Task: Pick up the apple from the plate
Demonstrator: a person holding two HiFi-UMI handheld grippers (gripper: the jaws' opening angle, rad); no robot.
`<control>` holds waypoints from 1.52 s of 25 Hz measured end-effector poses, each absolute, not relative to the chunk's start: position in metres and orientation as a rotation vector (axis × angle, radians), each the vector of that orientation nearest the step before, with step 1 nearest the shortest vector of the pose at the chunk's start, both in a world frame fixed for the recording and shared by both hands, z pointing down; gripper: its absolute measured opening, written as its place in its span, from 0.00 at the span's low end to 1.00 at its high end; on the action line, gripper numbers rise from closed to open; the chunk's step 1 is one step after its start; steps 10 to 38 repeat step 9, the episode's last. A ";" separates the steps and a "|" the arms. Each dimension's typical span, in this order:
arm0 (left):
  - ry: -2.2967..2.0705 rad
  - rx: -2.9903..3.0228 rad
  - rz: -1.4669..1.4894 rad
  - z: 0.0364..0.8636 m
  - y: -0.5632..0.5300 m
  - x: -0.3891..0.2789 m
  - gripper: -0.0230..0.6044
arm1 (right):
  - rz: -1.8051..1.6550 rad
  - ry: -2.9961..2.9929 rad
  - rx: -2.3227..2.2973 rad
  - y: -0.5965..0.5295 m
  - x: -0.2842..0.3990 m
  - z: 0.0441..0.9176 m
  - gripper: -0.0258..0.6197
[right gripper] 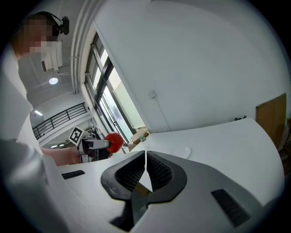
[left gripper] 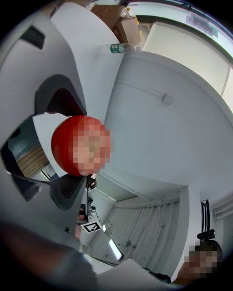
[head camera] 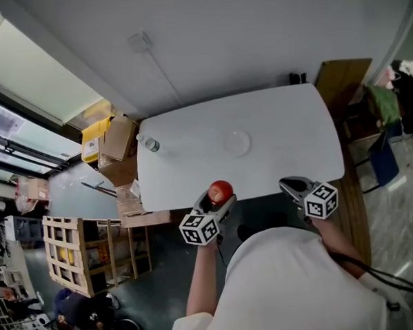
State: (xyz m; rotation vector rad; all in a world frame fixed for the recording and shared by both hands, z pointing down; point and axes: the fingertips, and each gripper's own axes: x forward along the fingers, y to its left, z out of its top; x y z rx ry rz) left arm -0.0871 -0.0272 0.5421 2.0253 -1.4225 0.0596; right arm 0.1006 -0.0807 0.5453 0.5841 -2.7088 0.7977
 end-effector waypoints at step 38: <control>-1.417 2.028 0.060 0.537 -0.034 -0.081 0.66 | 0.802 -2.730 0.555 -0.089 0.098 0.539 0.10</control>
